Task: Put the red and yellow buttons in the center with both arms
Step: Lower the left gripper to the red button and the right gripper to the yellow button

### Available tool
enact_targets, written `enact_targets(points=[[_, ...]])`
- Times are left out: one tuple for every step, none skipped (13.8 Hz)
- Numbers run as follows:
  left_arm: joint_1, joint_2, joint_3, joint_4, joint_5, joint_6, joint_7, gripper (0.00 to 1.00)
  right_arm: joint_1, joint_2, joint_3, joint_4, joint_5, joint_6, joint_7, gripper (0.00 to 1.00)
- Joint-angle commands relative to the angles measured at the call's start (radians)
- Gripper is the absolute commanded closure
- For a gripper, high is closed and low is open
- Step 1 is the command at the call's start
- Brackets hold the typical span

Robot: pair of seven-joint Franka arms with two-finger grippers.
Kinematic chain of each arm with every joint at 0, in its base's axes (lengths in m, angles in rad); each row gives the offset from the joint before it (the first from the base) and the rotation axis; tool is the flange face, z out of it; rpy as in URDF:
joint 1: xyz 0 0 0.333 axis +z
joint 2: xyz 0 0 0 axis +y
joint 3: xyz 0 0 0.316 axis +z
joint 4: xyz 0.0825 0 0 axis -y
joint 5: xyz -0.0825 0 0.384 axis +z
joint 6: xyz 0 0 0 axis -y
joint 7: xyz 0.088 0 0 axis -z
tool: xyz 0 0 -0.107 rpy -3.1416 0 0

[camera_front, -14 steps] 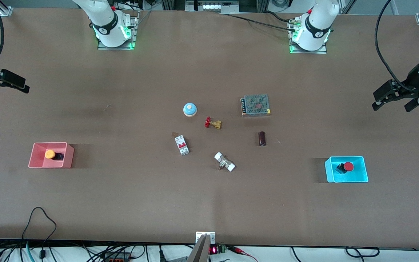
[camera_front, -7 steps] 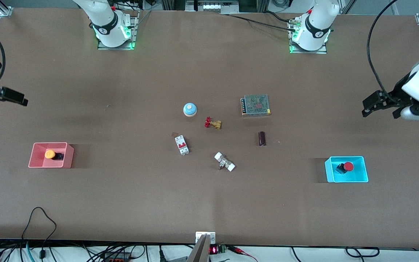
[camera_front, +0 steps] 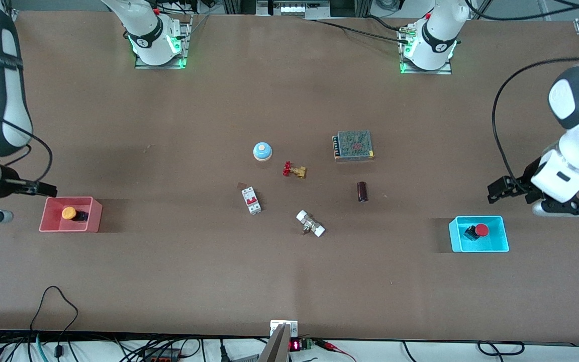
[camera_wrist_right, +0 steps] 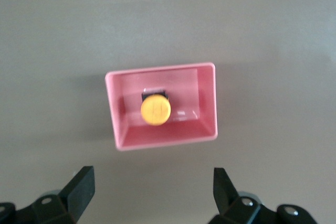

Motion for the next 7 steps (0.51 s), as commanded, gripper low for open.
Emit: enact_targets(points=[[0.028,0.08,0.002,0.007,-0.001,0.102,0.083,0.0,-0.012,0.094,0.009,0.022,-0.011,0.114,-0.018,0.0],[0.037,0.115,0.002,0.004,-0.001,0.149,0.111,0.0,-0.012,0.115,0.009,0.022,-0.014,0.146,-0.04,0.0],[0.038,0.153,0.002,0.005,-0.001,0.172,0.116,0.0,-0.014,0.13,0.009,0.022,-0.008,0.154,-0.058,0.0],[0.04,0.183,0.002,0.005,-0.001,0.194,0.116,0.0,-0.02,0.143,0.009,0.022,-0.003,0.154,-0.066,0.0],[0.04,0.225,0.002,0.004,-0.001,0.241,0.116,0.0,-0.025,0.164,0.009,0.022,0.0,0.159,-0.067,0.0],[0.039,0.256,0.002,0.004,-0.001,0.264,0.116,0.0,-0.026,0.176,0.009,0.023,-0.001,0.162,-0.067,0.0],[0.038,0.279,0.003,0.005,-0.001,0.269,0.116,0.0,-0.025,0.178,0.009,0.023,-0.001,0.165,-0.067,0.0]])
